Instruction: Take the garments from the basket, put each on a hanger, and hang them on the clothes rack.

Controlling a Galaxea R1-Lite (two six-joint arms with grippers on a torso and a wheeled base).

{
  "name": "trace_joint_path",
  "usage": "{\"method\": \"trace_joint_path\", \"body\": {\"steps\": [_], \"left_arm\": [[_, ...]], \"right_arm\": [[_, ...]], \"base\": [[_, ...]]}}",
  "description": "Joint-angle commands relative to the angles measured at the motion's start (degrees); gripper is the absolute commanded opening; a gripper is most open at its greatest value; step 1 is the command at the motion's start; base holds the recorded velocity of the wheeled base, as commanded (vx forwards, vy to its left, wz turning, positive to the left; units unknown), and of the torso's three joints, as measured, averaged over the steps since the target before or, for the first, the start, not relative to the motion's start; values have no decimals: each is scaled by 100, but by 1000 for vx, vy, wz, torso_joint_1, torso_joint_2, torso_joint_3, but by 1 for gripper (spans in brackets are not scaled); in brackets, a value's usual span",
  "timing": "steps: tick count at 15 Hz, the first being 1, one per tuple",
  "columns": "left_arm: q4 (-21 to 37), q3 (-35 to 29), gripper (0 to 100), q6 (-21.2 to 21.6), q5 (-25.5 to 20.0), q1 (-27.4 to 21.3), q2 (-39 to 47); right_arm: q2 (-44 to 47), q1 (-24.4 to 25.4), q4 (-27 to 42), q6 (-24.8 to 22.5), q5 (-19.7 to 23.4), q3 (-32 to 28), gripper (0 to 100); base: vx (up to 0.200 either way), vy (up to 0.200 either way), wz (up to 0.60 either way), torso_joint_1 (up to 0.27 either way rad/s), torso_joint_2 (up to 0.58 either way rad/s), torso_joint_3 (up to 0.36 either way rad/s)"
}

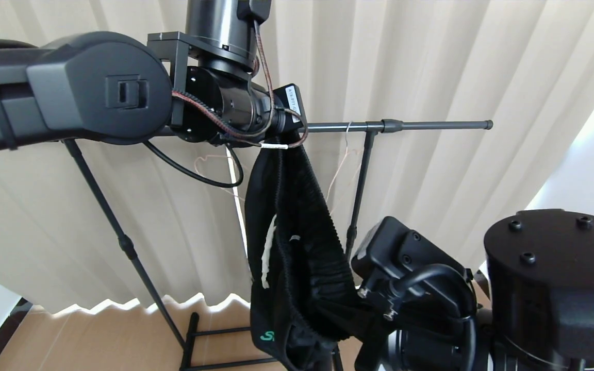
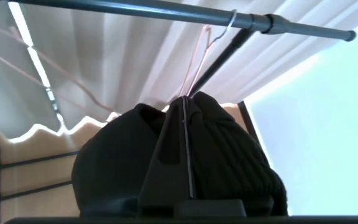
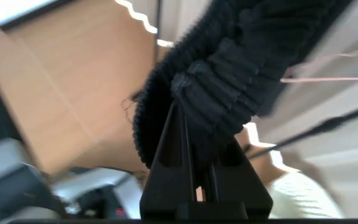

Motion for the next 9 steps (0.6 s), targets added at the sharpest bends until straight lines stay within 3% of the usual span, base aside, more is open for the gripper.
{"method": "trace_joint_path", "body": {"steps": [1,2,4,7,9], "left_arm": [[-10,-184,0,-10,-76,31,183],[-19,-202,0,-10,-164,31,166],[-10,-184,0,-19,-155,40,157],[43,-132,0,-10,-102,84,51],[289,-35,0,8,-93,172,-124]], "right_arm": [[356,309,-10,259,-15,-314,0],[453,388,-18,637,-33,-525,0],[471,380,-10,840,-50,-665,0],[400,265,184,760,-77,-569,0],[224,-280,773,215,-94,-551,0]], "base": [[0,0,0,0,0,0],[0,0,0,0,0,0],[0,0,0,0,0,0],[0,0,0,0,0,0],[0,0,0,0,0,0]]}}
